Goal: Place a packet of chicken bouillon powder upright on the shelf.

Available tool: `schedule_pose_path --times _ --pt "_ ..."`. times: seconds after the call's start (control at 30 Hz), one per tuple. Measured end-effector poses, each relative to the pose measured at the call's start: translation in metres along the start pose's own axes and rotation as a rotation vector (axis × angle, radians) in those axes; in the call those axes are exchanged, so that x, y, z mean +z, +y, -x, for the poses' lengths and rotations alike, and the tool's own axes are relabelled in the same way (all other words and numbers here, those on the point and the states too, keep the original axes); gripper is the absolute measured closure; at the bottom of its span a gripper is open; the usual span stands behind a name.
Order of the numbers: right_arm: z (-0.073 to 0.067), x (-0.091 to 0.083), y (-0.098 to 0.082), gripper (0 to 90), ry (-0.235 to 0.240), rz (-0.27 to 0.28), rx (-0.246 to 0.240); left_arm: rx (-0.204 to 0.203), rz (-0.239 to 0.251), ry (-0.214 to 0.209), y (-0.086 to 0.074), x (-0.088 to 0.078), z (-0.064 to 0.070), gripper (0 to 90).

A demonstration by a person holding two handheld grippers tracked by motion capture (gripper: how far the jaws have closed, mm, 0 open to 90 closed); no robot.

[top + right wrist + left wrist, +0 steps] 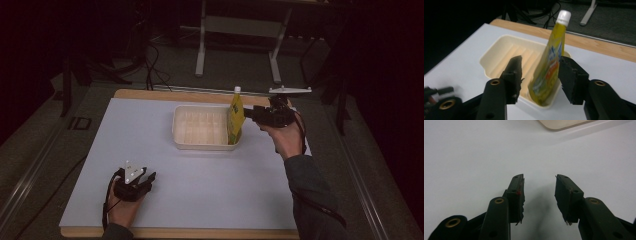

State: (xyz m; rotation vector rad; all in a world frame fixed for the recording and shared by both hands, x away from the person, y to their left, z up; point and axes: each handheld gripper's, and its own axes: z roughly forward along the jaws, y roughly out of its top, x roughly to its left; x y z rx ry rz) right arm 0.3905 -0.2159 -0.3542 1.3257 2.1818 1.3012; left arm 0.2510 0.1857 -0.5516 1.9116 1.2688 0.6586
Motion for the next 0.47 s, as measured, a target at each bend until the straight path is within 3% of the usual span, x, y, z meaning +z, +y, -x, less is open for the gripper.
schedule_pose_path --times 0.23,0.33,0.4,0.47 --pt "0.000 -0.011 -0.022 62.0 -0.003 -0.018 -0.019 -0.006 0.001 0.005 0.000 0.000 0.000 58.2" --pt "0.001 -0.014 -0.032 71.9 -0.042 -0.026 -0.025 -0.003 -0.001 0.008 0.000 0.000 0.000 58.1" --pt "0.002 -0.016 -0.041 79.2 -0.069 -0.023 -0.012 -0.004 0.002 0.011 0.000 0.000 0.000 57.9" --pt "0.007 -0.017 -0.055 80.8 -0.074 -0.010 0.019 -0.010 0.003 0.013 0.000 0.000 0.000 56.5"
